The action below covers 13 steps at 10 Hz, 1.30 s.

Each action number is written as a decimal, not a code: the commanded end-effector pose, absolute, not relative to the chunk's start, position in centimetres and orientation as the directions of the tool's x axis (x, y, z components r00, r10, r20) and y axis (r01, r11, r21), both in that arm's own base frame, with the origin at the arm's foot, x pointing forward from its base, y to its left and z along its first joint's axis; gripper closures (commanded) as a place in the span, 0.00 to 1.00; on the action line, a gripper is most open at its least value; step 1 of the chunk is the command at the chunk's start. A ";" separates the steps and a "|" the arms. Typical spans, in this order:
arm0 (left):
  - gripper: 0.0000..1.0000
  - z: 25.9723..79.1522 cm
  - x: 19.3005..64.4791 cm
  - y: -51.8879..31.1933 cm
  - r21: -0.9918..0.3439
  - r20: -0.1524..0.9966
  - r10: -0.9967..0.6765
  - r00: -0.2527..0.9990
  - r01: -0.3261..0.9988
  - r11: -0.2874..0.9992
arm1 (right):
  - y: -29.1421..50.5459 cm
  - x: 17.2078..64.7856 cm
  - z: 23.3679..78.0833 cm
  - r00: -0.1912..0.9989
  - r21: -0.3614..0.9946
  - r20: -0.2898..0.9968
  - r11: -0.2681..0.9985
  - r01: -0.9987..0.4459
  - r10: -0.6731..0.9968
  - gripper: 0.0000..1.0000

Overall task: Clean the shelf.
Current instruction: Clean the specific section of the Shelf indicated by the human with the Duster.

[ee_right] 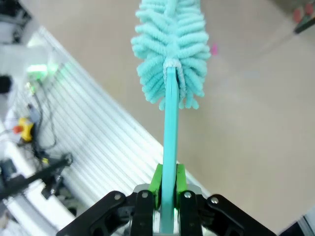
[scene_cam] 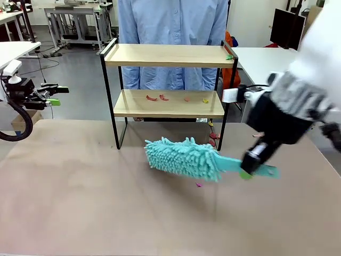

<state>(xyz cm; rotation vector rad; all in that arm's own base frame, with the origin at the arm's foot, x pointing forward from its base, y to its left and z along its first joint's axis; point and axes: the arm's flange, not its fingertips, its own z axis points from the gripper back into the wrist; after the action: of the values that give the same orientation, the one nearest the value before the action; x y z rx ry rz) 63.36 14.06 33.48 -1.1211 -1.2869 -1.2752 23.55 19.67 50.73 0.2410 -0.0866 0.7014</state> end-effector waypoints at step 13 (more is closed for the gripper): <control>0.00 33.7 63.1 14.0 0.111 0.994 -0.027 -0.110 0.994 0.023 | 14.2 17.3 55.3 0.726 0.174 0.163 0.705 -0.688 0.668 0.87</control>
<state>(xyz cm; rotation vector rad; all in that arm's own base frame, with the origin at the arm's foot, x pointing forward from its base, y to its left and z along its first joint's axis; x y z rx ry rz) 63.37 14.08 33.46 -1.1210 -1.2869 -1.2753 17.22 13.94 54.86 0.2052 -0.0729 0.7590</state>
